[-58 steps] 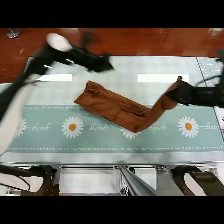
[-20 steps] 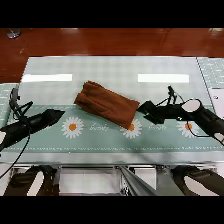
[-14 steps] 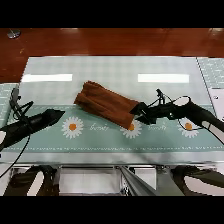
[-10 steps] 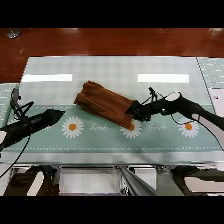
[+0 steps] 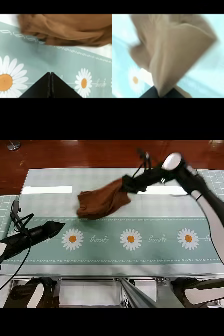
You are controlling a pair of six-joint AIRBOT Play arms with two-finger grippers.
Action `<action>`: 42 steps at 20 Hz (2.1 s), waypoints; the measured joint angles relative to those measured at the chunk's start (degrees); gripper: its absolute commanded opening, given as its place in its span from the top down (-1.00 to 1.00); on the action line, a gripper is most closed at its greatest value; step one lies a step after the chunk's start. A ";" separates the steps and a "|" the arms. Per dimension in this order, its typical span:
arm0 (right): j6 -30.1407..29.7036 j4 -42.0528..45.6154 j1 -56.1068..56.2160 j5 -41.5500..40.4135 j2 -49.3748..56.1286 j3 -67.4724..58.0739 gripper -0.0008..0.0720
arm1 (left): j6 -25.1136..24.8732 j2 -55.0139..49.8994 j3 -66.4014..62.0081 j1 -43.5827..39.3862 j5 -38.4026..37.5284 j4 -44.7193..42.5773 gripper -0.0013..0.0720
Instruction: Fold the shirts.
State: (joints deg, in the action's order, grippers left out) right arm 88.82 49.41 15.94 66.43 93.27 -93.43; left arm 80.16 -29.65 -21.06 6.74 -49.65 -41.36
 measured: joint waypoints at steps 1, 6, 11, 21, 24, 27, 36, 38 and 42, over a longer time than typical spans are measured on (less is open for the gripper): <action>1.42 1.77 -1.14 2.25 0.07 -5.27 0.90 | 0.00 0.00 0.00 0.00 -0.07 0.02 0.92; 7.32 8.44 -10.16 14.36 -2.08 -20.79 0.90 | 0.02 0.00 0.00 0.00 -0.68 0.02 0.92; 10.47 16.46 -24.22 26.82 -8.63 -22.99 0.90 | -0.76 0.00 0.00 0.00 -2.82 0.02 0.92; 12.15 33.24 -51.91 36.68 -32.74 8.33 0.90 | -1.68 0.00 0.00 0.00 -3.15 0.00 0.92; 13.94 43.69 -58.18 35.50 -42.45 22.99 0.89 | -1.68 0.00 0.00 0.00 -2.69 0.02 0.92; 16.41 51.23 -62.97 32.09 -51.21 37.09 -0.58 | -1.68 -0.02 0.00 0.00 -2.16 0.02 0.92; 13.40 37.46 -62.77 15.74 -44.54 31.65 0.53 | -3.52 -6.23 -15.21 3.74 -0.66 -0.90 0.92; 10.21 26.38 -55.36 11.56 -38.53 22.51 0.89 | -4.24 -11.87 -26.23 4.11 -2.86 -0.90 0.92; 2.10 16.79 -31.23 5.95 -27.67 10.12 0.90 | -4.81 -23.85 -46.60 -0.52 -8.17 -2.84 0.92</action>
State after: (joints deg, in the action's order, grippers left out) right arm 90.91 66.19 -15.29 72.38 65.60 -83.31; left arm 75.35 -53.49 -67.66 6.22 -57.82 -44.21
